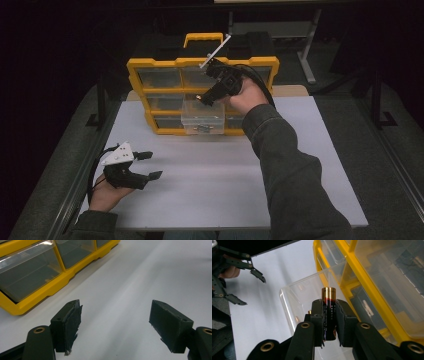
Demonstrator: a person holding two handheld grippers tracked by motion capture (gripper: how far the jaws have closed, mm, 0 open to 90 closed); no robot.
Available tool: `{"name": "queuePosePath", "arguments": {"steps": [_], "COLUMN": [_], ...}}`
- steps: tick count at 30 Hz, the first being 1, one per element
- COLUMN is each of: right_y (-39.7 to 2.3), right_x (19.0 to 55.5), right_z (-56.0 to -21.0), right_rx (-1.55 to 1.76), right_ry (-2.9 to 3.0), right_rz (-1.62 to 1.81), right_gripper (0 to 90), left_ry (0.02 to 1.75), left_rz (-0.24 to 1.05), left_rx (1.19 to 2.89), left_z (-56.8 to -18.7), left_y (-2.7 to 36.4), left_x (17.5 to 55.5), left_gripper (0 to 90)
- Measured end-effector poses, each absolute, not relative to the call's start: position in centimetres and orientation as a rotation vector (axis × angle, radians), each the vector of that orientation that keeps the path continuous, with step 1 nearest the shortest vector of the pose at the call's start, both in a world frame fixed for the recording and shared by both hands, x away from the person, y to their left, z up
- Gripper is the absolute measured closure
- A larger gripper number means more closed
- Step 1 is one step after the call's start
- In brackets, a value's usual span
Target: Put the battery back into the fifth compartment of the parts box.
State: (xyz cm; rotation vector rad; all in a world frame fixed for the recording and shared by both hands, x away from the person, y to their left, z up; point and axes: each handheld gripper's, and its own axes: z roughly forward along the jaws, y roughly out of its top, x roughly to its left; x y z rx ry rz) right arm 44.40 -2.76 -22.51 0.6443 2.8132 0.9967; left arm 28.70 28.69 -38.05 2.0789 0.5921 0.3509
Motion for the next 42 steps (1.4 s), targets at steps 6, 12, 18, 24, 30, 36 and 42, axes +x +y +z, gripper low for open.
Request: {"name": "queuePosePath", "arguments": {"steps": [6,12,18,24,30,36,42], "right_y": [-2.2,-2.0,-2.0,-2.5,-3.4,-4.2,-5.1], "right_x": [44.7,45.0,45.2,44.9,44.5,44.0,43.7], "right_z": [-23.4,-24.6,-25.3,-25.2,-25.1,-24.8,-24.5], "right_rx": [0.657,0.669,0.673,0.687,0.716,0.732,0.745], "right_ry": [2.826,2.830,2.838,2.826,2.814,2.807,2.789], "right_rz": [0.942,0.905,0.897,0.929,0.994,1.051,1.127], "right_gripper": [76.3,76.2,73.4,72.5,72.8,72.8,73.2], "left_ry": [0.601,0.599,0.596,0.603,0.598,0.589,0.597], "left_rz": [0.349,0.354,0.355,0.349,0.356,0.362,0.356], "left_rx": [2.065,2.067,2.070,2.068,2.074,2.090,2.081], "left_z": [-38.0,-38.0,-38.0,-38.1,-38.1,-38.1,-38.1], "left_y": [28.7,28.8,28.8,28.7,28.8,28.7,28.7], "left_x": [28.6,28.7,28.7,28.6,28.8,28.8,28.8], "left_gripper": [25.0,25.0,24.8,24.8,24.4,24.2,23.8]}}
